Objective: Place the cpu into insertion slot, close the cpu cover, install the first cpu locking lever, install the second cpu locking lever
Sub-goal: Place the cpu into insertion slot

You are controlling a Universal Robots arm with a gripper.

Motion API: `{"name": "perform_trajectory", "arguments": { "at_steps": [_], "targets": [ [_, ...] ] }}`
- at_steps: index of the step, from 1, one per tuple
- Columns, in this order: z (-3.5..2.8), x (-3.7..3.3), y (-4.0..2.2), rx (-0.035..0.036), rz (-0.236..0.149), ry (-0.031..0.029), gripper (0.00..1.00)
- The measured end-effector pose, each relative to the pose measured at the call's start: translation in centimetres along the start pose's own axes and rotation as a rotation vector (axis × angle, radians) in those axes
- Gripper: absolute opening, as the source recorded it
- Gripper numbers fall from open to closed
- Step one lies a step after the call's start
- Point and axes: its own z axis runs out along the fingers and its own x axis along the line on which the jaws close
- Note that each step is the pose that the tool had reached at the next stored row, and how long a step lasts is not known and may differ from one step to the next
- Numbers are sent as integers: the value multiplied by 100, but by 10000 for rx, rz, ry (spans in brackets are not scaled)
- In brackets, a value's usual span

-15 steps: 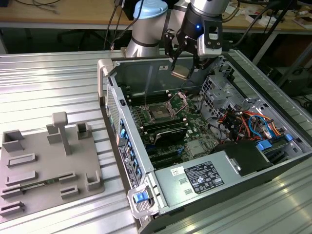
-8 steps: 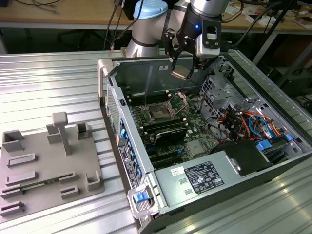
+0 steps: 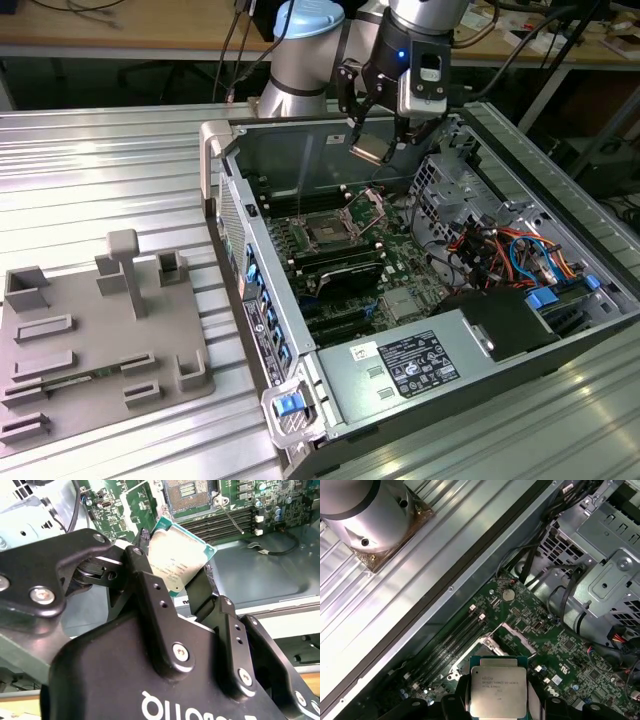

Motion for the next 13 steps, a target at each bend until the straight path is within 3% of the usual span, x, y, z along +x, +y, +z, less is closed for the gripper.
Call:
{"name": "perform_trajectory", "arguments": {
  "at_steps": [8,13],
  "targets": [
    [7,5,-6,-13,762,-68,55],
    [6,31,-33,-16,857,-77,55]
  ]
}}
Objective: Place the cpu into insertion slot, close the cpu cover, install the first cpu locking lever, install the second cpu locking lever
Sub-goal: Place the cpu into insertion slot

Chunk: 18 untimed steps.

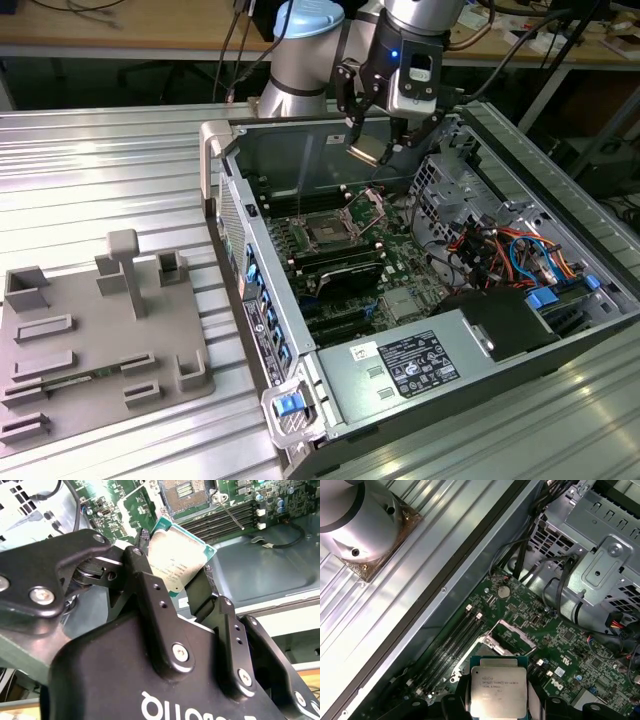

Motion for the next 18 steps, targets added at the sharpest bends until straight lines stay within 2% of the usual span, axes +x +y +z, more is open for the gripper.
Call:
{"name": "perform_trajectory", "arguments": {
  "at_steps": [10,18],
  "targets": [
    [0,6,-8,-1,29,-2,55],
    [-1,25,-32,-6,304,-27,55]
  ]
}}
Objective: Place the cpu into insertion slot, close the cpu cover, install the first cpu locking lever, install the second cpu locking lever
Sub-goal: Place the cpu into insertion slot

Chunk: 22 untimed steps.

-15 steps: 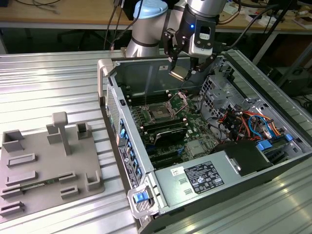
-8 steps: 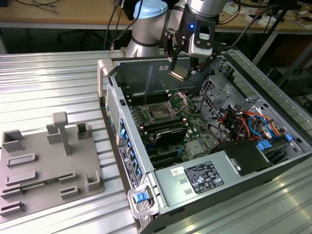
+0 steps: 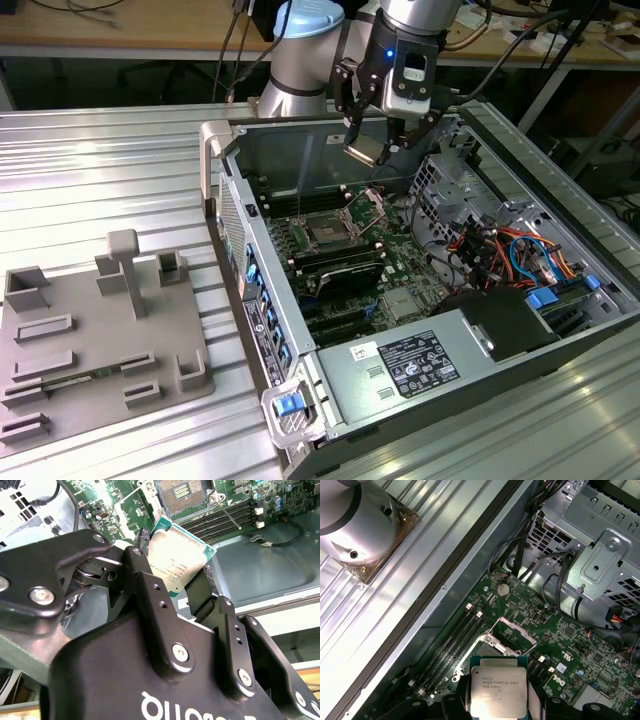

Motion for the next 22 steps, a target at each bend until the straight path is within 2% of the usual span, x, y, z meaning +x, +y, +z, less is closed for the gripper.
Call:
{"name": "perform_trajectory", "arguments": {
  "at_steps": [14,21,22],
  "targets": [
    [0,2,-3,-1,48,-5,55],
    [9,2,-4,-8,396,-38,55],
    [11,2,-4,-12,589,-54,55]
  ]
}}
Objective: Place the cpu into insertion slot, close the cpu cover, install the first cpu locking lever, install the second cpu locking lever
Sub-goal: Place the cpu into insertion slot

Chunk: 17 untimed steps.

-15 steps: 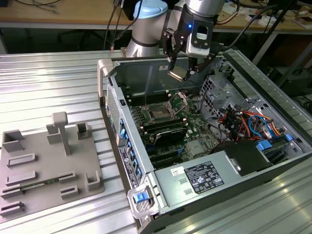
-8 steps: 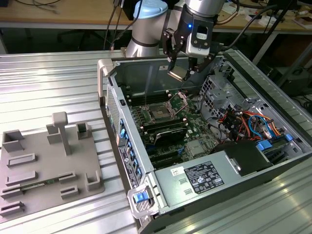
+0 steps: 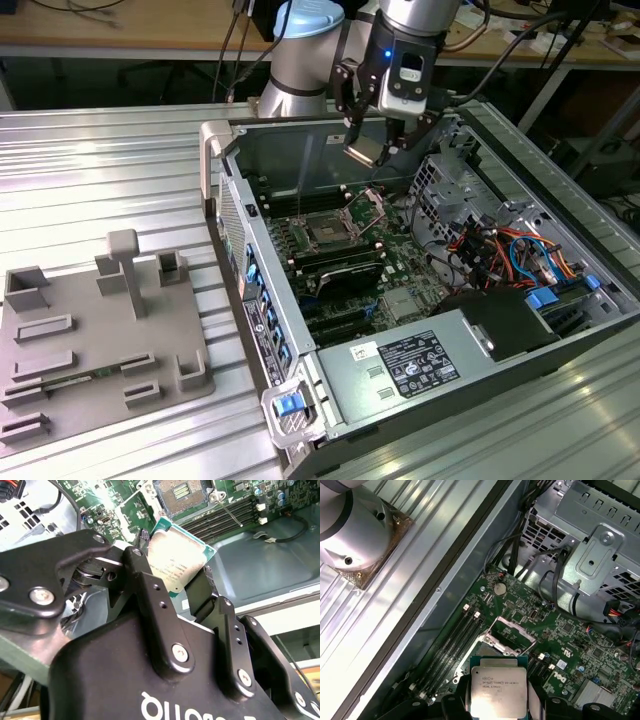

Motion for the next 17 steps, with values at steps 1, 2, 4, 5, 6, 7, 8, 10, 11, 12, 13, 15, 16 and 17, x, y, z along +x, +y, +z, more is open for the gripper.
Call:
{"name": "perform_trajectory", "arguments": {
  "at_steps": [1,2,4,5,6,7,8,10,11,12,13,15,16,17],
  "targets": [
    [1,0,0,-1,150,-14,55],
    [1,0,-1,-1,200,-19,55],
    [2,3,-5,-3,292,-28,55],
    [2,5,-8,-3,310,-29,55],
    [2,6,-9,-4,312,-29,55],
    [3,6,-10,-4,312,-29,55],
    [3,6,-10,-4,312,-29,55],
    [3,7,-11,-4,312,-29,55],
    [3,7,-11,-4,312,-29,55],
    [3,7,-11,-4,312,-29,55],
    [3,7,-11,-4,312,-29,55],
    [2,7,-11,-4,312,-29,55],
    [2,8,-13,-4,317,-29,55],
    [3,9,-15,-5,322,-29,55]
  ]
}}
